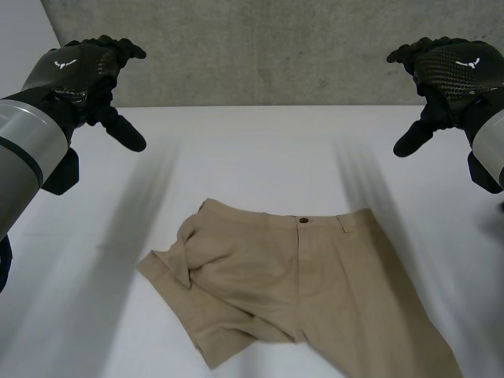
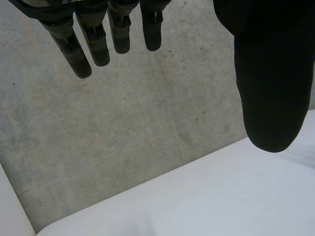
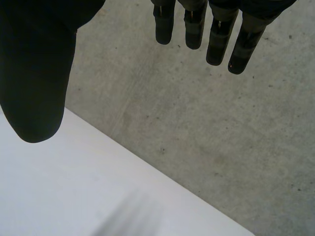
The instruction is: Fold the shorts.
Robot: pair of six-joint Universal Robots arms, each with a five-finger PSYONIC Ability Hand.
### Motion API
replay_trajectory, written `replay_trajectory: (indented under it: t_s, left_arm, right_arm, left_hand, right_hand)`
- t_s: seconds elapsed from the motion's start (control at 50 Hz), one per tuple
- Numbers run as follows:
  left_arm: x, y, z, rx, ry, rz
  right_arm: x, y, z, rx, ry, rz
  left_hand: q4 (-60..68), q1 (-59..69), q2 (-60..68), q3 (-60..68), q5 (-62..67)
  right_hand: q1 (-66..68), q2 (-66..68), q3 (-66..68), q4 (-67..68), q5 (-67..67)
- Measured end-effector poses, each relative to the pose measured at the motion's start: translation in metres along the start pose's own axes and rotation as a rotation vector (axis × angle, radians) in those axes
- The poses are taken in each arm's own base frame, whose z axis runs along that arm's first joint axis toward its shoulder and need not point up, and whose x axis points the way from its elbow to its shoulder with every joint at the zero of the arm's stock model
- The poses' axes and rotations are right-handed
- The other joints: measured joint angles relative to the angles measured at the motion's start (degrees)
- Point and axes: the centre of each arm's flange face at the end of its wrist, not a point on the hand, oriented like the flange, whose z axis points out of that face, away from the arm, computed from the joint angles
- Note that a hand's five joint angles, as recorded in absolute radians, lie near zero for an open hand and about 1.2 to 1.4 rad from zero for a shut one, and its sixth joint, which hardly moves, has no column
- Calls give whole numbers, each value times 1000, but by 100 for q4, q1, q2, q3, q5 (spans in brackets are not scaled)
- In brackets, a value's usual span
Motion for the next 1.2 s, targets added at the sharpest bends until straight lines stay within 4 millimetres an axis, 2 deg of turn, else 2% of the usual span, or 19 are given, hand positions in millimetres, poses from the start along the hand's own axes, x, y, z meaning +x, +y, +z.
replay_trajectory:
  t_s: [0.22,0.42,0.44,0.52,0.62,0.7,0.8,0.86,0.9,0.92,0.94,0.96,0.98,1.02,1.08,1.14,1.16,1.2]
  left_arm:
    - [2,4,2,4,7,6]
    - [11,18,1,-45,47,39]
    - [17,28,1,-79,78,86]
    - [26,45,-1,-137,125,178]
    - [42,76,-5,-235,200,327]
    - [59,110,-10,-338,253,427]
    - [63,132,-9,-406,235,459]
    - [62,145,-7,-443,206,472]
    - [61,151,-5,-458,192,477]
    - [60,155,-3,-466,184,480]
    - [60,157,-2,-469,179,481]
    - [60,158,0,-467,175,481]
    - [60,158,2,-461,169,481]
    - [60,156,9,-429,154,477]
    - [60,142,25,-332,119,465]
    - [60,114,46,-172,59,450]
    - [60,98,56,-88,26,444]
    - [60,82,63,-10,-5,439]
  right_arm:
    - [-5,-2,-2,64,-44,-46]
    - [-12,3,-4,54,-94,-153]
    - [-14,7,-5,43,-103,-196]
    - [-15,11,-5,30,-109,-250]
    - [-17,18,-6,13,-116,-308]
    - [-18,30,-8,-15,-136,-328]
    - [-22,45,-11,-55,-164,-323]
    - [-26,62,-14,-105,-194,-313]
    - [-29,71,-15,-135,-209,-307]
    - [-30,76,-16,-148,-215,-304]
    - [-31,81,-17,-164,-223,-301]
    - [-31,84,-18,-172,-226,-299]
    - [-32,88,-19,-184,-232,-296]
    - [-34,95,-19,-200,-237,-293]
    - [-34,99,-19,-204,-236,-293]
    - [-34,100,-18,-197,-229,-294]
    - [-33,99,-18,-193,-225,-293]
    - [-33,98,-17,-186,-219,-292]
  left_hand:
    - [0,0,0,0,0]
    - [0,0,0,0,0]
    - [0,0,0,0,0]
    - [0,0,0,0,0]
    - [0,0,1,0,0]
    - [16,0,29,0,21]
    - [286,257,334,209,284]
    - [816,801,869,747,795]
    - [1422,1479,1531,1339,1393]
    - [2063,2204,2192,1983,2019]
    - [2063,2204,2192,1983,2019]
    - [2063,2204,2192,1983,2019]
    - [4006,4197,4053,3917,3875]
    - [5141,4928,5218,5073,4956]
    - [5585,4928,5612,5459,5114]
    - [5596,4928,5633,5479,5114]
    - [5596,4928,5637,5479,5115]
    - [5596,4928,5639,5479,5114]
  right_hand:
    - [0,0,0,0,0]
    - [0,0,0,0,0]
    - [0,0,0,0,0]
    - [0,0,0,0,0]
    - [0,0,0,0,0]
    - [0,0,0,0,0]
    - [0,0,0,0,0]
    - [0,0,0,0,0]
    - [0,0,0,0,0]
    - [0,0,0,0,0]
    - [0,0,0,0,0]
    - [0,0,0,0,0]
    - [0,0,0,0,0]
    - [0,0,0,0,0]
    - [0,0,0,0,0]
    - [0,0,0,0,0]
    - [0,0,0,0,0]
    - [0,0,0,0,0]
